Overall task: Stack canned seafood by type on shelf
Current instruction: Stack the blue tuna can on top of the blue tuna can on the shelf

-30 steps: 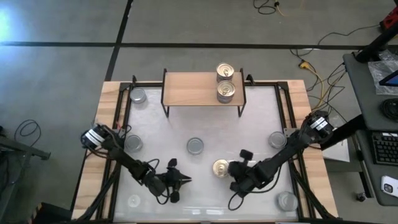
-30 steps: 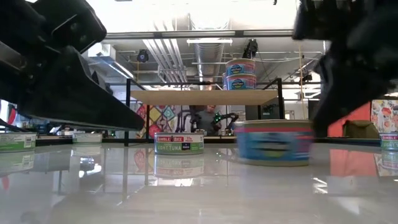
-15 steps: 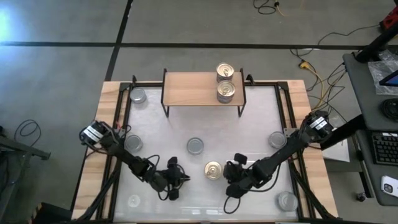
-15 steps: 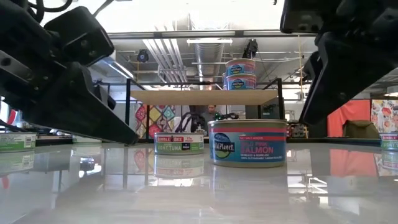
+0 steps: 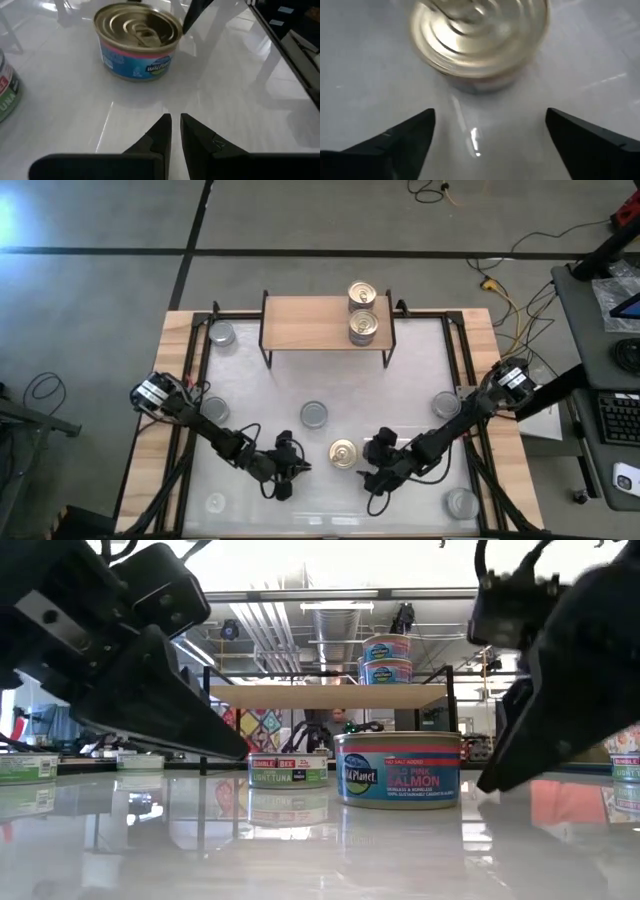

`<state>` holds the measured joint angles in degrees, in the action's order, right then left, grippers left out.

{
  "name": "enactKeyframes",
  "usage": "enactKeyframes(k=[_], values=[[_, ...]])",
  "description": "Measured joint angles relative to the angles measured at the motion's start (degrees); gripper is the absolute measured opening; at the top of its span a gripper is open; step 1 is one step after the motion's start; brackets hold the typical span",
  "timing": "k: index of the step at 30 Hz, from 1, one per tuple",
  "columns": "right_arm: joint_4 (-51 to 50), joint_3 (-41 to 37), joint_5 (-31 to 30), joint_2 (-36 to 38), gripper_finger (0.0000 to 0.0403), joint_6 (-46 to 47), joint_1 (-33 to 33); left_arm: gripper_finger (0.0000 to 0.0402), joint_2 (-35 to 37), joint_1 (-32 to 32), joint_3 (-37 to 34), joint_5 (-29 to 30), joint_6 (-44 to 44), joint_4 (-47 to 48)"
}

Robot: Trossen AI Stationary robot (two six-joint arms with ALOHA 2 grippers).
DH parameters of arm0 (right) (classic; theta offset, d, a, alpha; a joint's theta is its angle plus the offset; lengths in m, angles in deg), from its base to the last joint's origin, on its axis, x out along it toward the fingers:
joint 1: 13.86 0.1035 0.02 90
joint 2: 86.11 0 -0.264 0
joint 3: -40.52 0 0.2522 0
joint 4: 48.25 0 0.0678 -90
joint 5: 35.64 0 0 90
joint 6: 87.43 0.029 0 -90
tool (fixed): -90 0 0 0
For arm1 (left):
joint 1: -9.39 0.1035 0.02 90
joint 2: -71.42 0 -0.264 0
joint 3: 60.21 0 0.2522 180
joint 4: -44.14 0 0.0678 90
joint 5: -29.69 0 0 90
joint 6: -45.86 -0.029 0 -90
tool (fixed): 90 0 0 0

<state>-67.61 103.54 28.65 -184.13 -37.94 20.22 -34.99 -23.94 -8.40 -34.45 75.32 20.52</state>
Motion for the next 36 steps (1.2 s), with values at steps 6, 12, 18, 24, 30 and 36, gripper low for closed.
enactKeyframes(k=[6,12,18,24,30,36], values=[[3.61,-2.44,-1.96,-0.05,0.0395,-6.16,-0.23,0.0025,-0.02,1.48,1.02,-0.05,-0.7,0.02],[18.17,-5.65,-4.52,-1.61,0.04,-17.09,-0.65,0.0025,-0.04,3.77,1.32,0.05,-0.92,0.11],[27.43,-6.41,-6.31,-5.97,0.04,-21.94,-1.22,0.0025,-0.04,5.53,1.35,0.12,-1.32,0.53],[40.99,-6.31,-7.65,-11.72,0.04,-24.19,-1.38,0.0025,-0.27,6.23,1.35,0.12,-1.33,1.15],[45.19,-4.92,-9.7,-15.53,0.04,-24.77,-1.48,0.0025,-0.28,6.23,2.75,-0.66,-1.39,2.45],[45.12,-1.47,-8.91,-17.42,0.04,-29.14,-1.74,0.0025,-0.28,6.23,3.73,-1.43,-0.96,6.71]])
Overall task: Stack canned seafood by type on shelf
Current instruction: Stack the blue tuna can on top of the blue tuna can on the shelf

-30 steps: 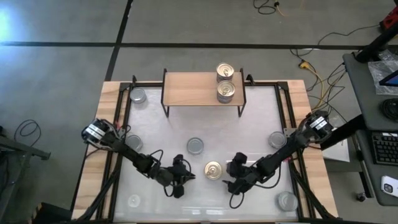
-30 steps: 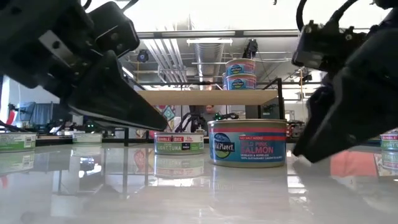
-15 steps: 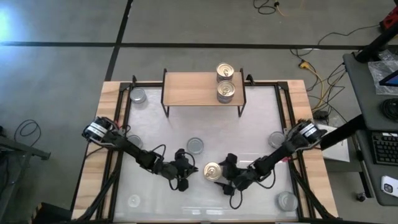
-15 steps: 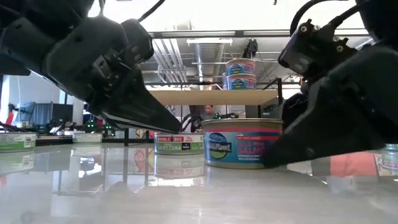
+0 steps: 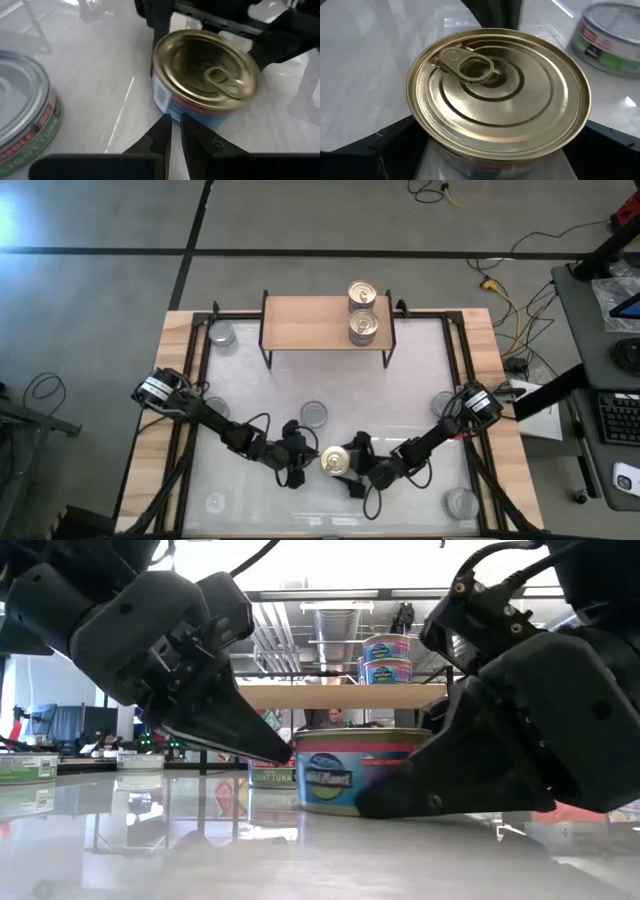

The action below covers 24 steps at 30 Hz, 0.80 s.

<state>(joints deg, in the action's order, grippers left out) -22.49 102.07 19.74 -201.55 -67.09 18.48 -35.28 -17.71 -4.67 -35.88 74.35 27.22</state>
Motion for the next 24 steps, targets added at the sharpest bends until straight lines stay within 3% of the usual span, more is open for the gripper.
enactKeyframes(k=[19,24], values=[[-0.58,2.71,0.82,-0.02,0.0399,-0.79,-2.37,0.0025,0.0,0.1,0.5,0.31,-0.65,1.26],[-0.53,3.45,1.16,-0.04,0.0372,-0.5,-2.53,0.0025,0.0,0.09,0.42,0.23,-0.93,2.2]])
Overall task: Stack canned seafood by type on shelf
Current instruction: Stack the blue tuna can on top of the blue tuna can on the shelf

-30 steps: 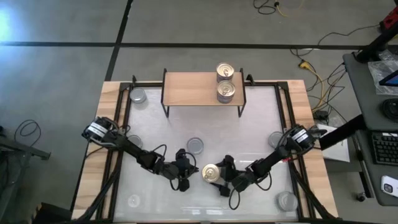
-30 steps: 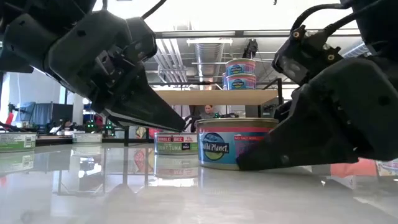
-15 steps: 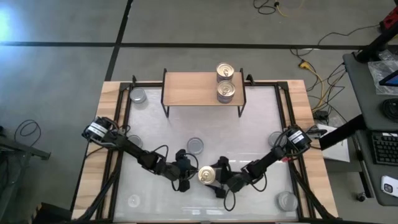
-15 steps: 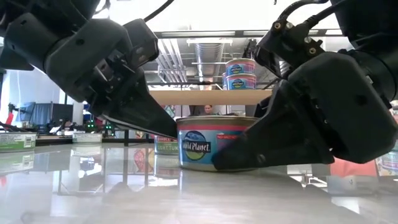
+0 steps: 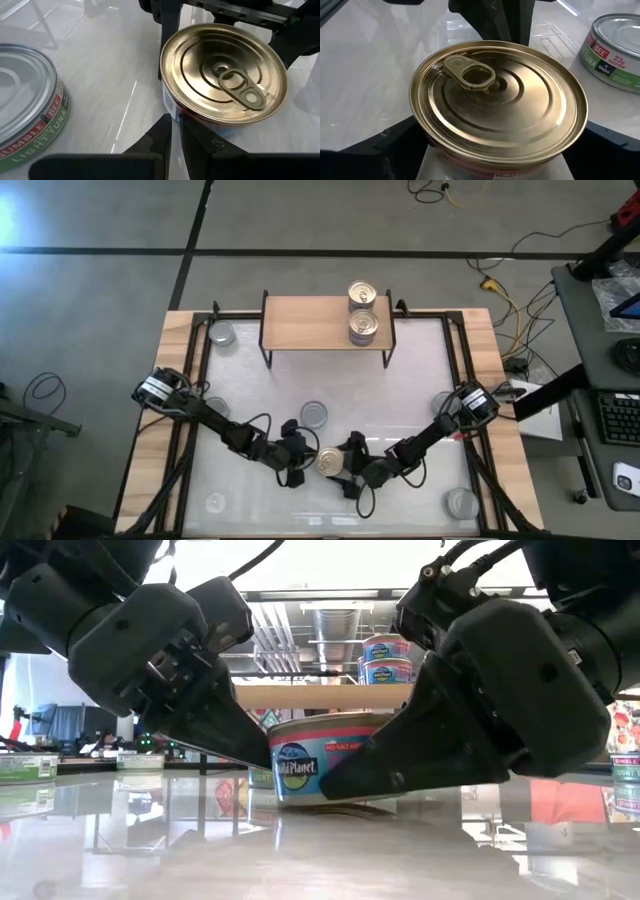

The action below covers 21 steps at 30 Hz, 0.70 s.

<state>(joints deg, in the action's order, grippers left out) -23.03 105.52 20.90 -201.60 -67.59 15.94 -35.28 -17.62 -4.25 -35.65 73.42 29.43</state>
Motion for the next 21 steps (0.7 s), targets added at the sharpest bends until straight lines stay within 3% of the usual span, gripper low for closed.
enactKeyframes(k=[4,9,14,17,21], values=[[0.48,0.09,1.17,0.07,0.0361,3.62,-0.02,0.0025,0.78,0.0,0.0,-0.64,-0.24,1.12],[-1.12,1.28,2.41,1.75,0.0361,7.03,-0.2,0.0025,6.78,-0.33,-0.12,-3.16,-0.96,10.71],[-14.35,4.45,3.74,8.06,0.0361,6.12,-0.36,0.0025,15.78,-2.22,-2.64,-3.05,-2.98,18.11],[-23.43,5.9,4.3,13.37,0.0361,4.97,-1.01,0.0025,20.8,-3.31,-4.97,-2.88,-4.37,18.57],[-27.59,5.4,5.2,20.84,0.0361,0.98,-2.84,0.0025,26.12,-3.69,-7.92,-2.79,-4.72,17.83]])
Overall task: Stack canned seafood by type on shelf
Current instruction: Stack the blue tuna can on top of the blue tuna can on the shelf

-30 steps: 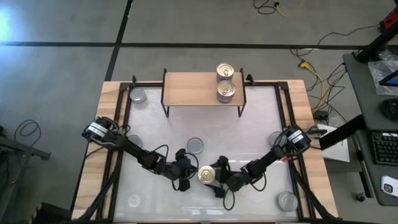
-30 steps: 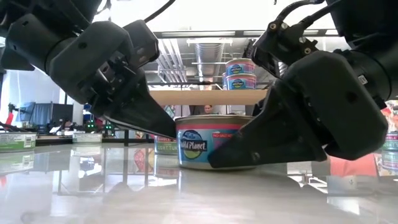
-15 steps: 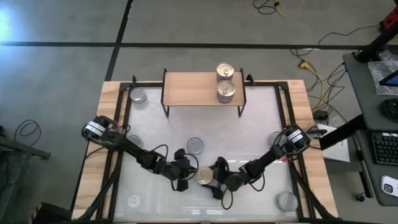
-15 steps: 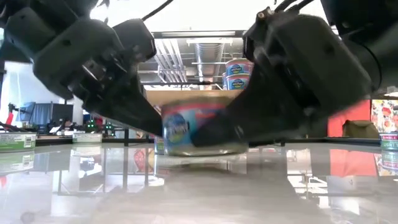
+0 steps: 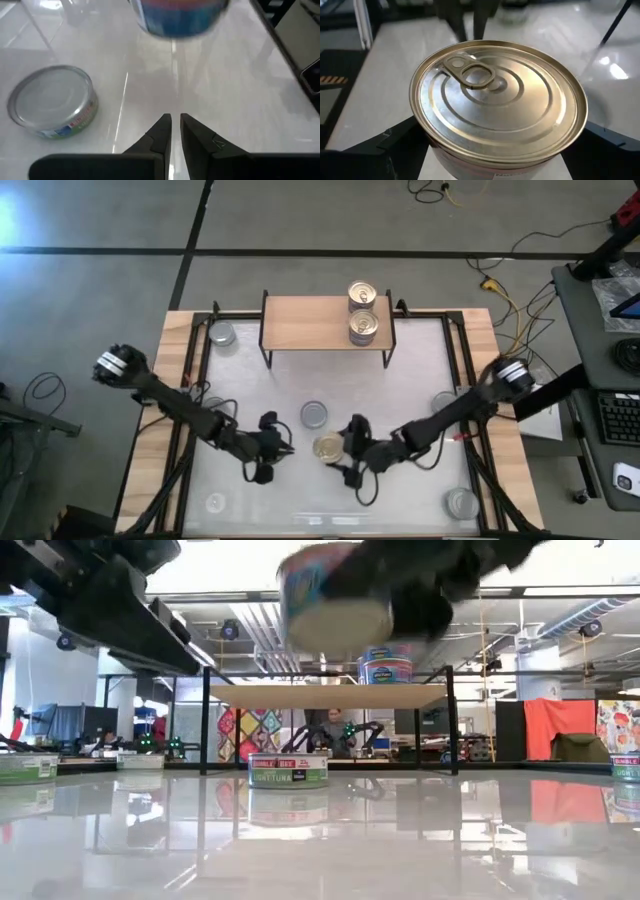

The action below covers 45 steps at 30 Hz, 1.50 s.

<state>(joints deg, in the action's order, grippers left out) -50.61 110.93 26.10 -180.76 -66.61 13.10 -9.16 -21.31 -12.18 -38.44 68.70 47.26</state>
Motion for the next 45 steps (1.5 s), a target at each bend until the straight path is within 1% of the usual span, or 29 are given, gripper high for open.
enactKeyframes(k=[2,4,7,10,16,20,23,25,30,33,36,40,42,45], values=[[-0.9,-0.39,0.63,3.68,0.0361,-3.8,-1.39,0.0025,1.8,0.08,-0.98,0.12,-0.94,-0.27],[-1.48,-0.66,3.34,7.49,0.0361,-7.88,-3.43,0.0025,2.77,0.53,-1.5,1.62,-1.75,-1.56],[-3.58,-0.86,9.46,12.61,0.0361,-14.05,-8.42,0.0025,3.41,2.02,-1.85,4.15,-3.71,-4.56],[-6.08,-0.9,16.4,17.51,0.0361,-20.4,-14.91,0.0025,3.02,4.76,-1.53,3.64,-6.49,-5.8],[-9.01,-0.9,33.3,25.45,0.0361,-30.71,-31.78,0.0025,1.92,15.78,-1.19,-6.42,-10.47,-5.81],[-10.29,-0.77,41.89,27.72,0.0361,-33.99,-42.59,0.0025,2.28,23.47,-1.19,-12.73,-14.14,-7.04],[-11.55,-0.27,47.99,28.32,0.0361,-35.08,-49.42,0.0025,2.49,28.54,-1.19,-19.13,-16.67,-9.42],[-11.9,0.16,52.33,28.35,0.0361,-35.37,-53.59,0.0025,2.51,32.02,-0.28,-22.01,-17.27,-9.66],[-11.87,2.19,62.14,26.13,0.0361,-35.65,-63.04,0.0018,2.4,40.89,6.22,-28.49,-22.18,-6.51],[-14.09,4.63,66.79,23.68,0.0361,-36.51,-67.05,0.0009,2.18,44.96,10.49,-32.3,-24.95,-3.11],[-18.93,8.18,69.35,21.41,0.0361,-39.49,-69.55,0.0002,1.94,47.38,13.25,-34.1,-26.4,-1.16],[-28.0,12.49,71.7,18.61,0.0361,-43.64,-70.79,0.0001,1.94,48.06,14.11,-36.91,-28.64,-0.84],[-30.0,13.44,71.93,17.92,0.0361,-44.76,-70.83,0.0001,1.92,48.05,14.12,-37.12,-29.93,-0.72],[-30.27,13.32,72.33,17.76,0.0361,-46.03,-71.13,0.0001,1.92,48.09,14.29,-37.11,-32.01,-0.82]])
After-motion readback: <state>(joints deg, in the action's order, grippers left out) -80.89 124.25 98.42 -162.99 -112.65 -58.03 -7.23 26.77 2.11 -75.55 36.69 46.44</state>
